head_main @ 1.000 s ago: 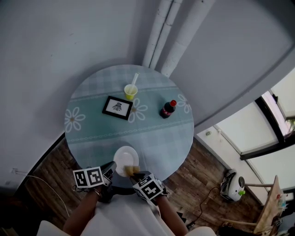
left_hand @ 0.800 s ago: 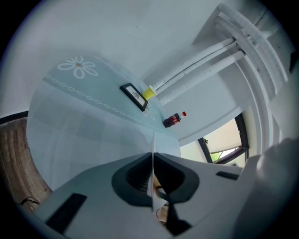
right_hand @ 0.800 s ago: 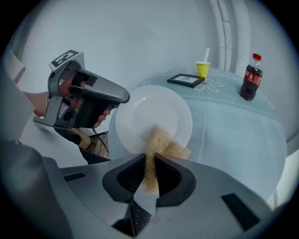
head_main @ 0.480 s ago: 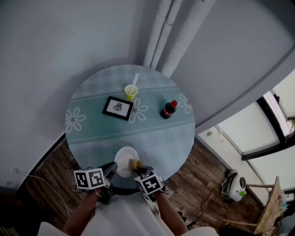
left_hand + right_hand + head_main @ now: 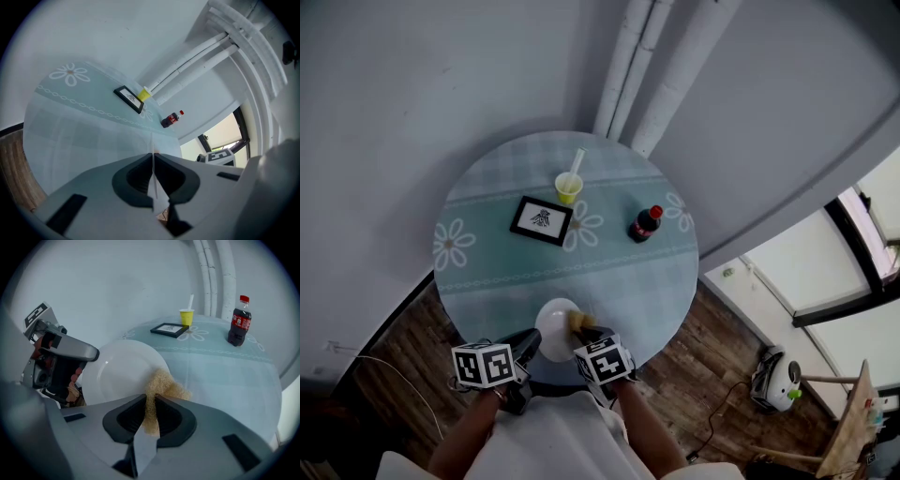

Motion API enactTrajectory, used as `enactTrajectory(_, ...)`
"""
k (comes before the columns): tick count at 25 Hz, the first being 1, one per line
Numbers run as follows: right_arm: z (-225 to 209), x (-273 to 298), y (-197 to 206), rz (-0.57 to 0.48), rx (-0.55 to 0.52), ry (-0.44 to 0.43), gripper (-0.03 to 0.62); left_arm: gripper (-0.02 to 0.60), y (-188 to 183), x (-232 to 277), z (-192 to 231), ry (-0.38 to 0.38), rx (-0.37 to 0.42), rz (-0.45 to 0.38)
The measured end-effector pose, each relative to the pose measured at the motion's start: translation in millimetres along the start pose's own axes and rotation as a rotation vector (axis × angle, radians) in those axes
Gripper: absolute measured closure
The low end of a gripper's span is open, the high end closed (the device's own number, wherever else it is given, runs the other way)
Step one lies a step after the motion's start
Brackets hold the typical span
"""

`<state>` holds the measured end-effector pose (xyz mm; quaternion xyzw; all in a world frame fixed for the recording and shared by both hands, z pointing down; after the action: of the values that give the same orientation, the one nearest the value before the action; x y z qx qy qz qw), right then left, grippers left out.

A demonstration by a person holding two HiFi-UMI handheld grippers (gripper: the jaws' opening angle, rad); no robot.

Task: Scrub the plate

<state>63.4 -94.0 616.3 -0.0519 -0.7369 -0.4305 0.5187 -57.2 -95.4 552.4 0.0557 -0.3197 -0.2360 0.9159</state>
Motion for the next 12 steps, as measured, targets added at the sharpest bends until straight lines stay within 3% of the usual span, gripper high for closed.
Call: enactTrajectory(12,0.5,3.8,-31.9,-0.074,-0.034,-0.039,0.531,0.560,-1.2,1.6,-5.9,0.039,0.060,-0.004)
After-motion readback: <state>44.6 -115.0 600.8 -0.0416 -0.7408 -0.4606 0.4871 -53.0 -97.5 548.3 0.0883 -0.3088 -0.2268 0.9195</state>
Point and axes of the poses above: the fingertips, and each gripper's own axes: x forward along the fingers, z to its left, y out of its underside, the point moved 3 cm from there along -x, backward along the fingers, and after that the axes turned 15 degrees about -x, right-handed, at the moved point
